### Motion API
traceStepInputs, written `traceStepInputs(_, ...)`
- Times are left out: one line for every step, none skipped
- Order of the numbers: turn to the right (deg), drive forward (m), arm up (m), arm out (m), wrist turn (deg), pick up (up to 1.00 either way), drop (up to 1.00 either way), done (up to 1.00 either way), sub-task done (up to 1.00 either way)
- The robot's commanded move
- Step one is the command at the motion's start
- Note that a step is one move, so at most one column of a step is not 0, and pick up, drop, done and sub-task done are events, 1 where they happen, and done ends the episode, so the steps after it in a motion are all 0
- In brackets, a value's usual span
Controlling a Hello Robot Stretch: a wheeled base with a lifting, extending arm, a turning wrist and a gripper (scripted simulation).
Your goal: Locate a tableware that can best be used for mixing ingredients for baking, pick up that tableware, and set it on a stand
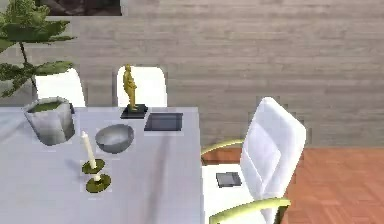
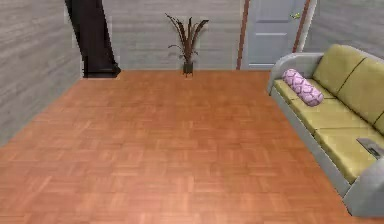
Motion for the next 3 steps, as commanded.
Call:
traceStepInputs(-45.0, 0.0, 0.0, 0.0, 0.0, 0.0, 0.0, 0.0, 0.0)
traceStepInputs(-45.0, 0.0, 0.0, 0.0, 0.0, 0.0, 0.0, 0.0, 0.0)
traceStepInputs(-21.0, 0.0, 0.0, 0.0, 0.0, 0.0, 0.0, 0.0, 0.0)
